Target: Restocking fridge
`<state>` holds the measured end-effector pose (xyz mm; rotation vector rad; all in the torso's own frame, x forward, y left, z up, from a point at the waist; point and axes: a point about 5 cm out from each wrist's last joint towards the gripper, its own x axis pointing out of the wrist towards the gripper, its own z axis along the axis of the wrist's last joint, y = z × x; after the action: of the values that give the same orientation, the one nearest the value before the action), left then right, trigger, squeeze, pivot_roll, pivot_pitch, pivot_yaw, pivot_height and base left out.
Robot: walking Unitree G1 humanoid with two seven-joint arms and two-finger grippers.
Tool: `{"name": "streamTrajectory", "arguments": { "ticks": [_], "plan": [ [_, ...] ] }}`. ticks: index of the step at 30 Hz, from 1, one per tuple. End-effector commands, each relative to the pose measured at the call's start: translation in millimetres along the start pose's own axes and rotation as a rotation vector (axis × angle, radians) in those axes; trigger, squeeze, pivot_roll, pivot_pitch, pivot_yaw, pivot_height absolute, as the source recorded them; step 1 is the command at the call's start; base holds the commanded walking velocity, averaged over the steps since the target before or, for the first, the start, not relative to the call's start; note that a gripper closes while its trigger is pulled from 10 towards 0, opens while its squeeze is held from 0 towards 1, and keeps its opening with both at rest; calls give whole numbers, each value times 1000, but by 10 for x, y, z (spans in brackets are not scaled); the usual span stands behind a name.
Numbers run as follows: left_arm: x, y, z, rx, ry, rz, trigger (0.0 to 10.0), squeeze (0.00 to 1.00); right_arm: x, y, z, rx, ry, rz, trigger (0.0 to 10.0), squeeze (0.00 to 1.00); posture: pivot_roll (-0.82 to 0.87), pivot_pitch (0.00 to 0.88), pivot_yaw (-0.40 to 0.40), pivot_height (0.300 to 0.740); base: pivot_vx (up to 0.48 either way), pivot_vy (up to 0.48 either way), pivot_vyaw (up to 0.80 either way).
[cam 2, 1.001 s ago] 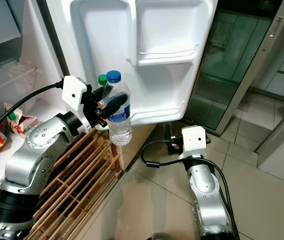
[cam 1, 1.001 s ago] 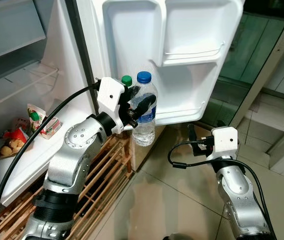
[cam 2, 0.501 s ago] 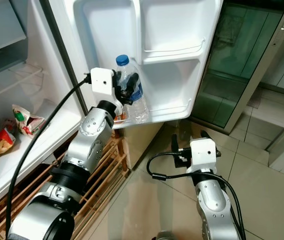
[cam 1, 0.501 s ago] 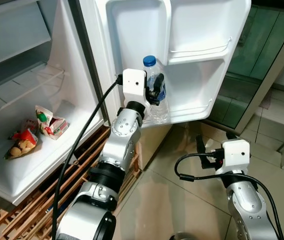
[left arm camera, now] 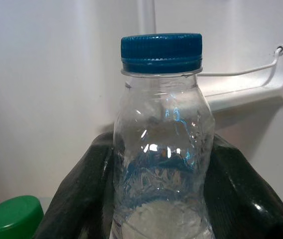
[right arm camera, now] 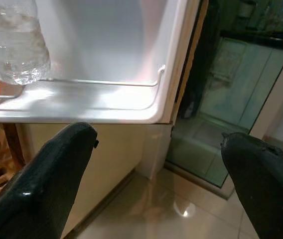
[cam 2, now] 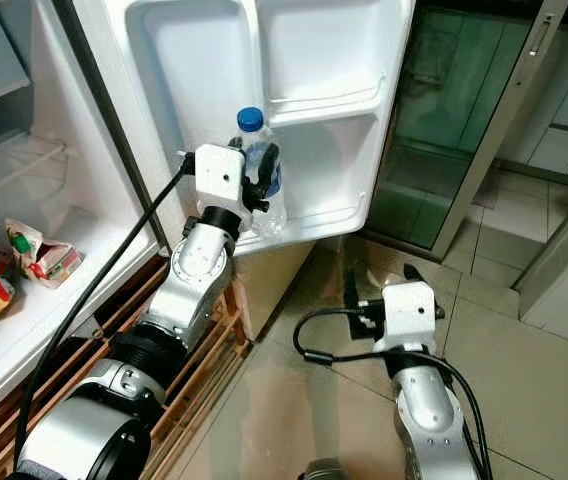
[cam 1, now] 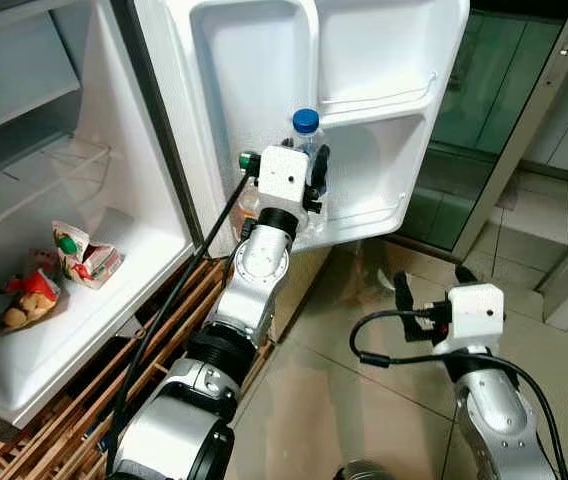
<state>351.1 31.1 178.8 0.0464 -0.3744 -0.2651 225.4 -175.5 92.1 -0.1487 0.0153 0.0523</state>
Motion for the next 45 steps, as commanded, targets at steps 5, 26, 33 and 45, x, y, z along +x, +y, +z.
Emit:
{"name": "streamTrajectory", "arguments": {
  "ticks": [5,26,33,45],
  "plan": [
    [86,-52,244,193,-192,16,10000,0,-29,14,65,-19,-11,9,10000,20,-422,0,92,740,0,0,0],
    [-47,230,-342,206,139,272,10000,0,-203,142,445,45,-116,141,10000,24,-482,0,75,740,0,0,0],
    [-43,423,-389,197,198,362,10000,0,-171,244,619,52,-154,261,10000,20,-472,0,59,740,0,0,0],
    [-168,976,-352,215,150,606,10000,0,-138,314,662,49,-133,373,10000,20,-435,0,23,740,0,0,0]
  ]
}}
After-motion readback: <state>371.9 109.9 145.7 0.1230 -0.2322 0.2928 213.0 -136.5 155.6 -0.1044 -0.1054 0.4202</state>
